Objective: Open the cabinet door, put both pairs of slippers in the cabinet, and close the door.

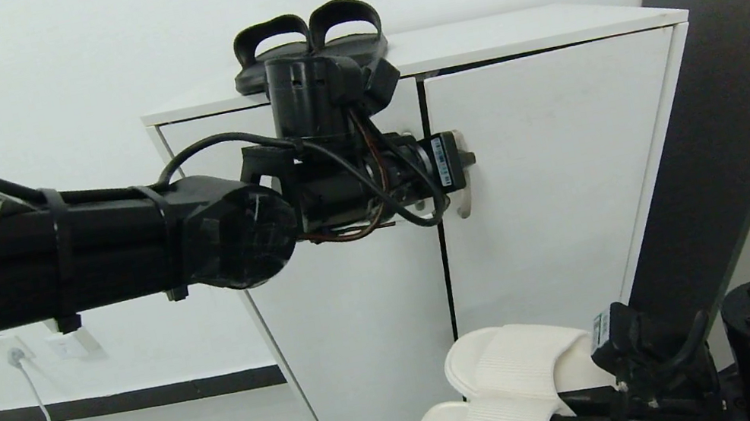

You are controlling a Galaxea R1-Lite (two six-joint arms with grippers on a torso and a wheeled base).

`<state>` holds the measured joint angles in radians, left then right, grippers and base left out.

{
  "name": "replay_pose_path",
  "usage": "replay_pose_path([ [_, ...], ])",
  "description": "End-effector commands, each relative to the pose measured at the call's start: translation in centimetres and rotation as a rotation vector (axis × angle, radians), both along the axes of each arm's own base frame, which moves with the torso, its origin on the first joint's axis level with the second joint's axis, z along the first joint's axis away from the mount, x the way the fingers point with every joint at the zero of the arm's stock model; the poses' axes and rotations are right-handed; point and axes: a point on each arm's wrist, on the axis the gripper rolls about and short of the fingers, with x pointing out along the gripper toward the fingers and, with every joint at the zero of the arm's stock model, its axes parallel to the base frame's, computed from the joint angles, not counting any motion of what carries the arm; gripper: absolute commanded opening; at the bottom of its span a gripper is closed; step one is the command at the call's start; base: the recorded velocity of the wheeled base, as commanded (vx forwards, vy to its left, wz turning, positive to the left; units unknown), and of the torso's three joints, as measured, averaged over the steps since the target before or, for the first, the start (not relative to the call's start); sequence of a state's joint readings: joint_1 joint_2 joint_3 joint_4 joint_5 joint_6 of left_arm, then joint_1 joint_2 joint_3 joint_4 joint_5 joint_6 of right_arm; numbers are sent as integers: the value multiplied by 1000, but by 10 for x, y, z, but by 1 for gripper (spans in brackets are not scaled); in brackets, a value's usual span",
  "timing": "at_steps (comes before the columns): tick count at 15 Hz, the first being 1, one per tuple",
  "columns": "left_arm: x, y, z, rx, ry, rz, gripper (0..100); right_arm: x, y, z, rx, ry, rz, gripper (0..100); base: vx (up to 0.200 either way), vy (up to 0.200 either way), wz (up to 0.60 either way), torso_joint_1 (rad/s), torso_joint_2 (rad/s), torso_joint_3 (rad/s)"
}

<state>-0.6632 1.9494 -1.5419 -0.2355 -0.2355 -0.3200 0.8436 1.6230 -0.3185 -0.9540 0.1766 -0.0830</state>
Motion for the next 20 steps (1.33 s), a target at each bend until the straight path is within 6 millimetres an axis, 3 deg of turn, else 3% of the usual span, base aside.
replay_pose_path([
  [1, -23, 10, 9, -8, 5, -15, 0, -8, -3, 0, 7, 6, 49, 0, 0, 0, 0, 0, 0, 0],
  [5, -53, 22, 21, -42, 25, -38, 0, -13, -6, 0, 11, 19, 92, 0, 0, 0, 0, 0, 0, 0],
  [9, -71, 38, 19, -33, 39, -41, 0, -14, -5, -2, 6, 24, 96, 0, 0, 0, 0, 0, 0, 0],
  [17, -29, 42, 4, -60, 16, 36, 0, -17, -5, -4, -9, 19, 115, 0, 0, 0, 0, 0, 0, 0],
  [20, -15, 40, 7, -98, 33, 60, 0, -18, -4, -5, -14, 16, 122, 0, 0, 0, 0, 0, 0, 0],
])
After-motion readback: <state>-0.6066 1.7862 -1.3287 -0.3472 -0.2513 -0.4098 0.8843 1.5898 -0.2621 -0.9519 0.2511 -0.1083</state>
